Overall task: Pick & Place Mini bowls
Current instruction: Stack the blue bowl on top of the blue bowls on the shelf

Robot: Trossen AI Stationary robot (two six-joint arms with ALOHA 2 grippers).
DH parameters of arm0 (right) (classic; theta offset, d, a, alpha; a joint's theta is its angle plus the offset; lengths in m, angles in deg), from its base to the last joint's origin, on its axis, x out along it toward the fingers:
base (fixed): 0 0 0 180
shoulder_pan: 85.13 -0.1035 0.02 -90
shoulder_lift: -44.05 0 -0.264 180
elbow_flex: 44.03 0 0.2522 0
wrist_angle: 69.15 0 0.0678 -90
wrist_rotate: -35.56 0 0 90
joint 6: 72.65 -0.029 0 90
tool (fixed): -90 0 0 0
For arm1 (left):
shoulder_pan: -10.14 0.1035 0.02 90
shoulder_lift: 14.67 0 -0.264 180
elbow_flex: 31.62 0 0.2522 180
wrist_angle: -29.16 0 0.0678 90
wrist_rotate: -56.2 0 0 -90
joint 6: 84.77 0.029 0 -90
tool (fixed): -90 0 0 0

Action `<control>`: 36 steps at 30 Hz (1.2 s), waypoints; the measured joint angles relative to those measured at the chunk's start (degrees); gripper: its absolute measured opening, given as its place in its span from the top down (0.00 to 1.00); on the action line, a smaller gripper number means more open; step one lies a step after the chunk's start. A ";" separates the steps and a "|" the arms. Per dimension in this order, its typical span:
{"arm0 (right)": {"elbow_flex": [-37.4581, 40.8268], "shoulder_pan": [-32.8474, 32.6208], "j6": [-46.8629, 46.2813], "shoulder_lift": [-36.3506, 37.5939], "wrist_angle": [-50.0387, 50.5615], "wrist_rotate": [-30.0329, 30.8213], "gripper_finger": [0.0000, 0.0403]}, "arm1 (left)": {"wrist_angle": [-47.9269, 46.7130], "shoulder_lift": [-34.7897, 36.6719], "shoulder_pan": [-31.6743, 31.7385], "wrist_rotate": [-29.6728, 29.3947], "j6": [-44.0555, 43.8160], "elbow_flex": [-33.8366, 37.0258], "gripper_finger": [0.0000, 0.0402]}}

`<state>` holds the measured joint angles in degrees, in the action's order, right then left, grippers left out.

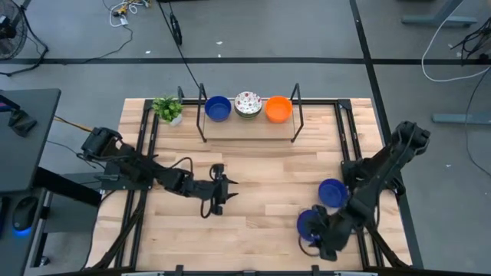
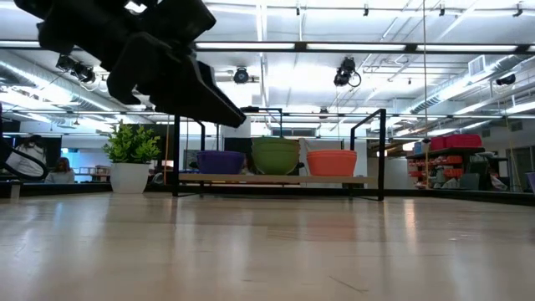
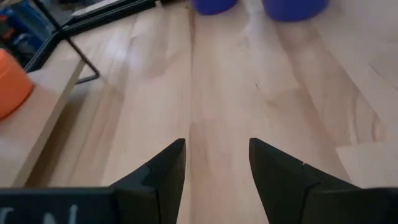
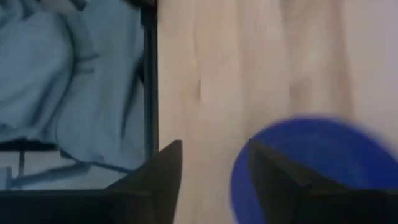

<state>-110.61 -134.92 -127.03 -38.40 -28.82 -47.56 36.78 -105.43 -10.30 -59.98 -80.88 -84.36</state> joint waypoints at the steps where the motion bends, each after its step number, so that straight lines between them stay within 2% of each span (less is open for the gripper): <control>1: 0.00 -1.01 -0.98 -0.78 0.37 0.11 0.51 | 0.41 0.00 0.49 1.05 1.17 0.00 0.55; 6: 0.00 -3.95 -2.18 -6.01 0.45 -1.96 0.50 | 1.90 0.00 3.19 4.45 4.17 -0.02 0.55; 11: -0.02 -4.63 -2.03 -9.66 0.55 -5.03 0.56 | 2.30 0.00 5.72 7.76 4.26 -0.01 0.55; 21: -0.02 -4.63 3.17 -11.57 1.27 -4.82 0.73 | 2.83 0.00 6.98 11.48 4.25 0.00 0.55; 26: -0.02 -4.25 6.33 -11.57 -0.53 -4.81 0.89 | 3.91 0.00 5.42 12.53 4.33 0.00 0.55; 29: -0.04 -3.25 11.60 -11.53 -2.39 -4.67 0.97 | 5.44 0.00 4.39 15.09 5.82 0.00 0.55; 33: -0.07 0.00 23.09 -11.53 -4.74 -3.91 0.96 | 8.24 0.00 2.91 18.26 8.64 0.00 0.55; 36: -0.07 4.46 34.21 -11.53 -6.26 -3.69 0.97 | 11.01 0.00 2.31 24.30 10.68 0.01 0.55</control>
<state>-110.68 -130.46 -92.82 -49.93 -35.07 -51.25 47.78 -105.43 -7.98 -35.67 -70.20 -84.35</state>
